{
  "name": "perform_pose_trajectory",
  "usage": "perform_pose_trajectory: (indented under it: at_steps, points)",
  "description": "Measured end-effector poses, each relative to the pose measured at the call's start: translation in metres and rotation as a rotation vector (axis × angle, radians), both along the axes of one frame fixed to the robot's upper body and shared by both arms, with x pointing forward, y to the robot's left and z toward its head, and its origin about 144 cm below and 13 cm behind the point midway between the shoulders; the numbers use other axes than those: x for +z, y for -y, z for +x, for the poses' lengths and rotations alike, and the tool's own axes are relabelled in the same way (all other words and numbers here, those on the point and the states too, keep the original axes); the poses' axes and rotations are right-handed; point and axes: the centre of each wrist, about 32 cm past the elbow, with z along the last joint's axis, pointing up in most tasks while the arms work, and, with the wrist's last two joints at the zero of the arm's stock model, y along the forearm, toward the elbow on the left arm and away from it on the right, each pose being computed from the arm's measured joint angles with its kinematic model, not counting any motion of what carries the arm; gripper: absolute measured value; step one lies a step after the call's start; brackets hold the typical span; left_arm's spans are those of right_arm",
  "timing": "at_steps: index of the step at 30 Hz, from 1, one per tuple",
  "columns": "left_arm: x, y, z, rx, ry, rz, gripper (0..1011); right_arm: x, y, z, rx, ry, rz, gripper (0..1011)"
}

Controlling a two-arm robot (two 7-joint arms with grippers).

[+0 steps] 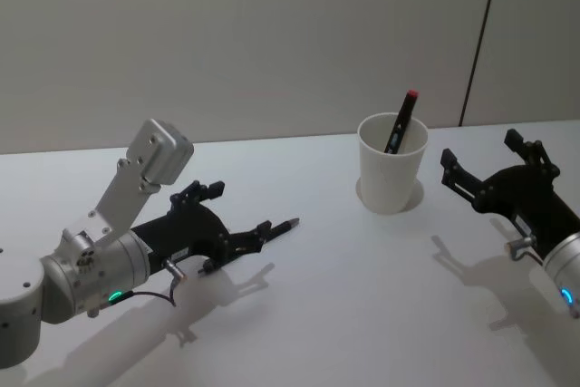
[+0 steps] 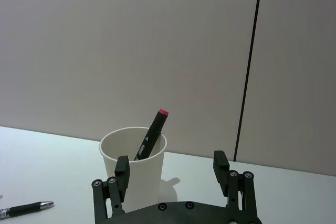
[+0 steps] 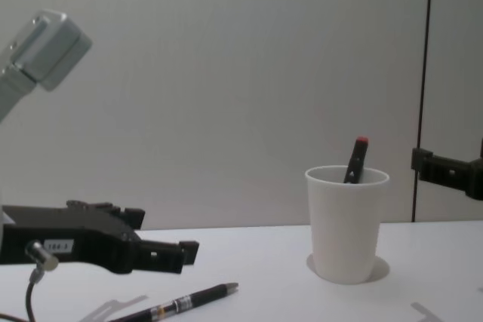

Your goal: Place the pen into the pen holder.

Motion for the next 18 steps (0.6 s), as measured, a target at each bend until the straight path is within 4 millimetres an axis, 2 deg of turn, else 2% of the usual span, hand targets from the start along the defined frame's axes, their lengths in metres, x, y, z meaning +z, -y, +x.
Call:
perform_pose_trajectory:
  at_steps: [18]
  points:
    - [-0.011,-0.003,0.011,-0.055,-0.095,0.041,1001,0.000,0.000,0.000,0.000,0.000,0.000,1001]
